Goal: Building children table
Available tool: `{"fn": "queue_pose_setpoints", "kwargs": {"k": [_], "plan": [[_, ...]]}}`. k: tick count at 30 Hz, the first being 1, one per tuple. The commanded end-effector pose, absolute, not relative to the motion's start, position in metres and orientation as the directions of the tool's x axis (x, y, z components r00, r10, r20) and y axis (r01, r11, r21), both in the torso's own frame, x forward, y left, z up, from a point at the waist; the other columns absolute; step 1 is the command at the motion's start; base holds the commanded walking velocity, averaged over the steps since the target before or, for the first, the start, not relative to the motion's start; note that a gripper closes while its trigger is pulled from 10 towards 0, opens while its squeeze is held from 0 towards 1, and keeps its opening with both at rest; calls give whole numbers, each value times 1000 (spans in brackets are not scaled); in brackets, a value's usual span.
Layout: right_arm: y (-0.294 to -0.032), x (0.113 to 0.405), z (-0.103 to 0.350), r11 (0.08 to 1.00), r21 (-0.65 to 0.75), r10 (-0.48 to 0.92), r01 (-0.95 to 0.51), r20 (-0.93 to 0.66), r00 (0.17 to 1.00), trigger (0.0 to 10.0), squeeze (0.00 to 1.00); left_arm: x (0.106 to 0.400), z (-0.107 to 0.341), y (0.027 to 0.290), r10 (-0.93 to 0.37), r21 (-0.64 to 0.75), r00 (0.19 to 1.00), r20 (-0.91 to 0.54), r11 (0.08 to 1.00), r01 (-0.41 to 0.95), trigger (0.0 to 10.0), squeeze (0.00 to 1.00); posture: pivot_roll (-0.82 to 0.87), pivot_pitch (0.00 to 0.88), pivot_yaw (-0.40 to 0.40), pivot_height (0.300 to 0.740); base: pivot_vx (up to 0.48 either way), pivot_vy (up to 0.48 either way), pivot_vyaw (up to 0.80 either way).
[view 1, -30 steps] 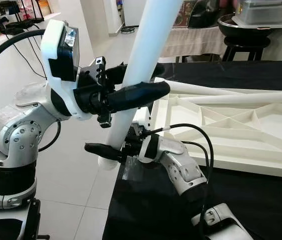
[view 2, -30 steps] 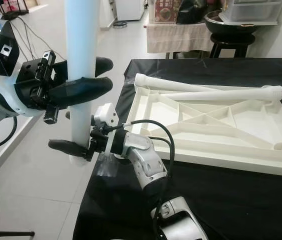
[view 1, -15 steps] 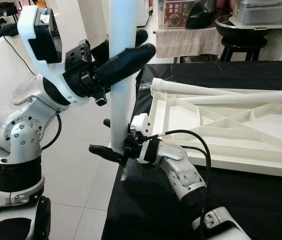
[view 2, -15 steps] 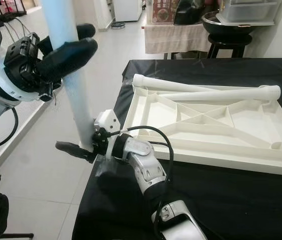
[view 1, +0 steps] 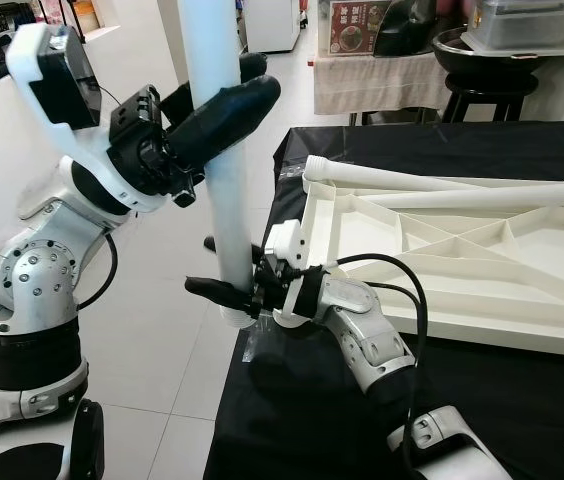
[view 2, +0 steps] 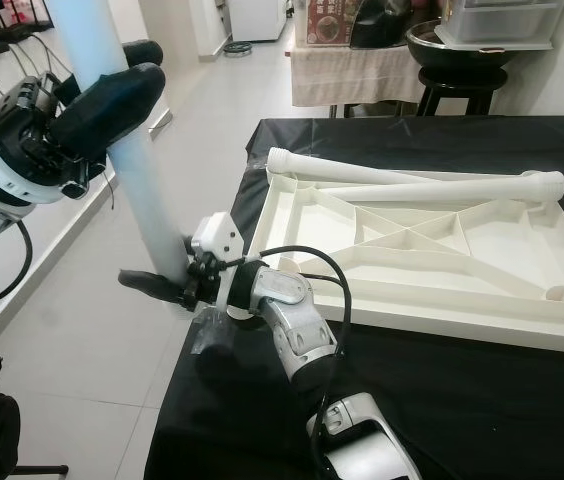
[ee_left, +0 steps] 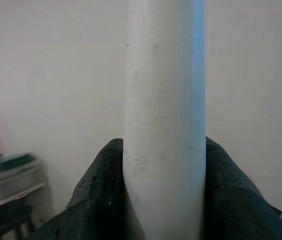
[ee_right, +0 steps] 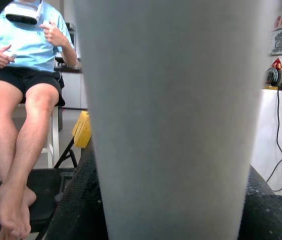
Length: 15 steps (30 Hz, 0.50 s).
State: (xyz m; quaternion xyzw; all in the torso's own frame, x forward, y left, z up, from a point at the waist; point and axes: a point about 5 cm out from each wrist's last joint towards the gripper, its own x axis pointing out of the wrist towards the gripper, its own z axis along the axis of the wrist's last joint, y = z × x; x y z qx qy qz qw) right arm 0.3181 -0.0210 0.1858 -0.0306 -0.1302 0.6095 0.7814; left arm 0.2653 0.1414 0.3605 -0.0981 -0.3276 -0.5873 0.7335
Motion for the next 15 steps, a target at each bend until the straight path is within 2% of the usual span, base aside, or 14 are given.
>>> {"fn": "queue_pose_setpoints", "kwargs": {"k": [1, 9, 10, 11, 15], "plan": [[-5, 313, 191, 198, -243, 974, -950, 159, 163, 0, 0, 261, 358, 130, -782, 223, 21, 623, 204, 953, 10000, 0, -75, 35, 80, 740, 0, 0, 0], [-6, 312, 182, 171, -264, 984, -949, 87, 153, 0, 0, 260, 362, 127, -782, 235, 10, 623, 199, 951, 10000, 0, -78, 39, 80, 740, 0, 0, 0], [-6, 312, 181, 176, -261, 984, -949, 82, 160, 0, 0, 262, 362, 127, -774, 214, 36, 633, 218, 952, 10000, 157, -79, 41, 81, 740, 0, 0, 0], [-7, 313, 181, 182, -259, 983, -948, 81, 166, 0, 0, 263, 361, 128, -765, 185, 62, 641, 233, 955, 10000, 1000, -79, 41, 81, 740, 0, 0, 0], [-7, 314, 180, 186, -258, 982, -948, 82, 171, 0, 0, 264, 361, 129, -758, 165, 80, 647, 242, 956, 10000, 1000, -79, 41, 81, 740, 0, 0, 0]]}}
